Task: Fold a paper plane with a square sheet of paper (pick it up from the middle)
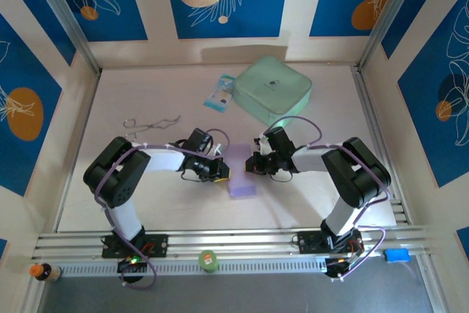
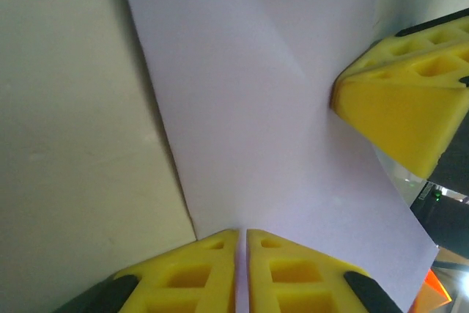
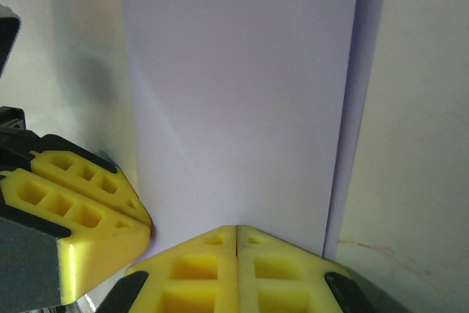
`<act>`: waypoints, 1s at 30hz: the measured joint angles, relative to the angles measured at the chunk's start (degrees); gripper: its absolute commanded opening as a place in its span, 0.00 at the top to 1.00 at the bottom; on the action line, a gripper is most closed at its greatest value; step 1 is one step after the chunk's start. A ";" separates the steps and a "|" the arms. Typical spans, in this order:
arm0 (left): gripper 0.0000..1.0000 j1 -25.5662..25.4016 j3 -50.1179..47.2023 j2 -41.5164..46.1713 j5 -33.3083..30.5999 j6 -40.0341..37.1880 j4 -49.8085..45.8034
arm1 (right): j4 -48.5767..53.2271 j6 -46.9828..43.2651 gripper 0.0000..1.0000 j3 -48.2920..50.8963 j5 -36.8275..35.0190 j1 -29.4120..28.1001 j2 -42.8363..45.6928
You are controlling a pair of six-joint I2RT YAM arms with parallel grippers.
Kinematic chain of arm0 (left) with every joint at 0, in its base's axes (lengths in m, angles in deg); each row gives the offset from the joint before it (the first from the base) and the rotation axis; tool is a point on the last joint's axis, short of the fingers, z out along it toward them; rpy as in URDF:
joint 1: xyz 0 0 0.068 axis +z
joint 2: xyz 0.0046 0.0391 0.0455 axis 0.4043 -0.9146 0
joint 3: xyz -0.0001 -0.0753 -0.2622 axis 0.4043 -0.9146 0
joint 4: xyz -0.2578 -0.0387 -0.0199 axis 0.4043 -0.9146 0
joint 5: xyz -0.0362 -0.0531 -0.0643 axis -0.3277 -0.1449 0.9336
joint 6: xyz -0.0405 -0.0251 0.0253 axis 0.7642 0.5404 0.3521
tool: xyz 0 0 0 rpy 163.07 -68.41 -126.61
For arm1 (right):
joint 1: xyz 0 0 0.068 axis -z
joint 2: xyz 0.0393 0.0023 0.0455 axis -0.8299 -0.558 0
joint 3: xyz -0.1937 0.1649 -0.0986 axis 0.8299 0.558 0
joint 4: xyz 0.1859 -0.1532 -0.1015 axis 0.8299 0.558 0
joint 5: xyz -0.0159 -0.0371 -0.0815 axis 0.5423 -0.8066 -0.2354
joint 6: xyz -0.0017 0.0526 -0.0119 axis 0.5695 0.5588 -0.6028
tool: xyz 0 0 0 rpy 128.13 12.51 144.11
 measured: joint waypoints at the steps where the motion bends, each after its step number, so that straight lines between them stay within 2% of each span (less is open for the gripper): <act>1: 0.86 0.00 0.11 0.35 -0.63 -0.44 -1.03 | -0.02 0.00 1.00 0.00 -0.04 -0.04 0.00; 8: 0.86 0.00 1.49 5.27 -2.58 0.92 -6.25 | -0.09 0.00 1.00 0.00 -0.11 -0.15 0.00; 18: 0.86 -2.47 4.04 4.79 -0.55 5.35 -4.33 | -0.13 0.04 1.00 0.00 -0.11 -0.15 0.00; 25: 0.86 -2.84 -1.22 3.93 -0.22 6.27 -2.03 | -0.22 0.20 1.00 0.07 -0.11 -0.15 0.00; 30: 0.86 -2.84 -2.82 3.78 -1.53 4.00 -3.58 | -0.52 0.46 1.00 0.11 -0.11 -0.28 -0.07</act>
